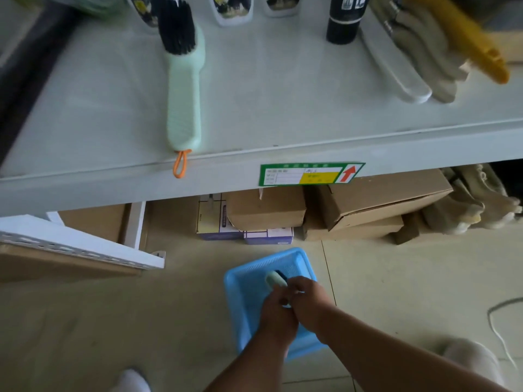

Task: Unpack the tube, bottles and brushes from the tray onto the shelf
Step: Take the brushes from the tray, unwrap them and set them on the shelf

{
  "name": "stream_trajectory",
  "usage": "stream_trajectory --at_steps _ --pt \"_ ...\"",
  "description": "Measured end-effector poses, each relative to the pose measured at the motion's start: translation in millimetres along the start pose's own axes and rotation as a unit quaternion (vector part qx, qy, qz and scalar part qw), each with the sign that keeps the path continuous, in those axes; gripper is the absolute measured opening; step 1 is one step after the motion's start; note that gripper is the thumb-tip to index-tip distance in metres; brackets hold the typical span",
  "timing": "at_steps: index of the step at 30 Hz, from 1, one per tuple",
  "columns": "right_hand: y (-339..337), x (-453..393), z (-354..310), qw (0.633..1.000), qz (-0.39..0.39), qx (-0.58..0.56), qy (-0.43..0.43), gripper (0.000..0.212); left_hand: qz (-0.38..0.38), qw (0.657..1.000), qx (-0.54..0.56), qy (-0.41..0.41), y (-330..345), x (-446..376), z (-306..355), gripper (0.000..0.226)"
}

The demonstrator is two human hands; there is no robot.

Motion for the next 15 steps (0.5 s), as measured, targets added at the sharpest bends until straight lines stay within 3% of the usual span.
stream_trajectory --at_steps 3,7,11,13,14,15 --pt "-3 13 -8 0.999 -0.001 -0.044 -0.015 0.025 -0.036 0.997 -0.054 0.035 -5 16 4 0.010" --pt "-10 48 -29 0.989 -0.032 -0.146 -0.012 0.055 -0.062 0.992 -0.088 0.064 -13 52 30 0.020" --pt "-13 87 -55 0.982 -0.031 -0.185 -0.023 0.026 -0.143 0.985 0.007 0.099 2 113 63 0.024" --pt "-17 109 -72 0.988 -0.035 -0.142 -0.058 0.011 -0.107 0.970 -0.134 0.170 -1 146 81 0.019" --pt "-18 123 -83 0.989 -0.040 -0.119 -0.082 0.013 -0.097 0.937 -0.240 0.234 -3 161 88 0.015" --pt "-18 137 -95 0.989 -0.040 -0.102 -0.101 0.014 -0.076 0.897 -0.340 0.273 -2 173 99 0.031"
Point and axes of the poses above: each hand's wrist, its own x-axis away from the middle knuckle, its own y-axis out of the palm, z = x × y, the point moved 2 cm from there along -x, towards the middle knuckle, and after that the axes turned 10 degrees about -z, right-handed, at the moved point
